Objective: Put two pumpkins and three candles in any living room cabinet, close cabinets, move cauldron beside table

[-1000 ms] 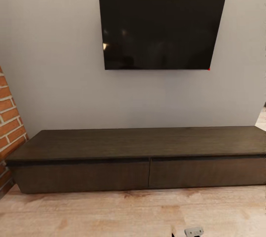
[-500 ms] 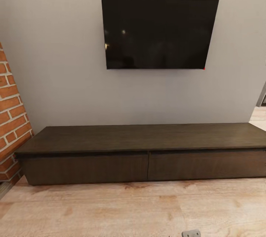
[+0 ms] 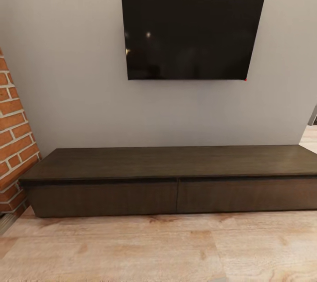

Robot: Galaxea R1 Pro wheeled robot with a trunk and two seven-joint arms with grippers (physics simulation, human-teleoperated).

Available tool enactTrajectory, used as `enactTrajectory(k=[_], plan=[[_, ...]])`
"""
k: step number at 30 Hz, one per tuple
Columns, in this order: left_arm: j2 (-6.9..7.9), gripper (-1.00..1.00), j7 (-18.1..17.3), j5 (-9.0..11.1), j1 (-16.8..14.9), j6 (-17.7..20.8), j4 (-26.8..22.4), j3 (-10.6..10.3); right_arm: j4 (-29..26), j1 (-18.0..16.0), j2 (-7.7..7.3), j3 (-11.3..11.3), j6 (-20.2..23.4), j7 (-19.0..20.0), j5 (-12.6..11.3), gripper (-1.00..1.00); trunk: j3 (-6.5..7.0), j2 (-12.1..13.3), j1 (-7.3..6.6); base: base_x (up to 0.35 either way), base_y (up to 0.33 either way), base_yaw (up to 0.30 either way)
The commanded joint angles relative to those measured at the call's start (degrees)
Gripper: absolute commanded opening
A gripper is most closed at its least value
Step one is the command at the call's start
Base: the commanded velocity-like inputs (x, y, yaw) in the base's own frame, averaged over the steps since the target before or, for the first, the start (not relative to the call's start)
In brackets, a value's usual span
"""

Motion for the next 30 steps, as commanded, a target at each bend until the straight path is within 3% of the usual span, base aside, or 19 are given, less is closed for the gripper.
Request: enactTrajectory(k=[1,25,30], plan=[[0.01,1.0,0.08,0.59,-0.03,-0.13,-0.06,-0.48,-0.17,-0.07,0.0,0.48,-0.22,-0.5,-0.17,1.0,-0.15,-0.03,-0.01,0.0,0.0,0.061],[-0.71,1.0,2.47,0.59,-0.05,-0.21,-0.06,-0.48,-0.29,-0.07,0.01,0.49,-0.21,-1.45,0.83,1.0,-2.29,-0.03,-0.01,0.0,0.0,0.063],[-1.29,1.0,3.53,0.59,-0.05,-0.21,-0.06,-0.48,-0.29,-0.11,-0.17,0.48,-0.55,-1.45,0.83,1.0,-2.53,-0.03,-0.01,-0.165,-0.045,0.035]])
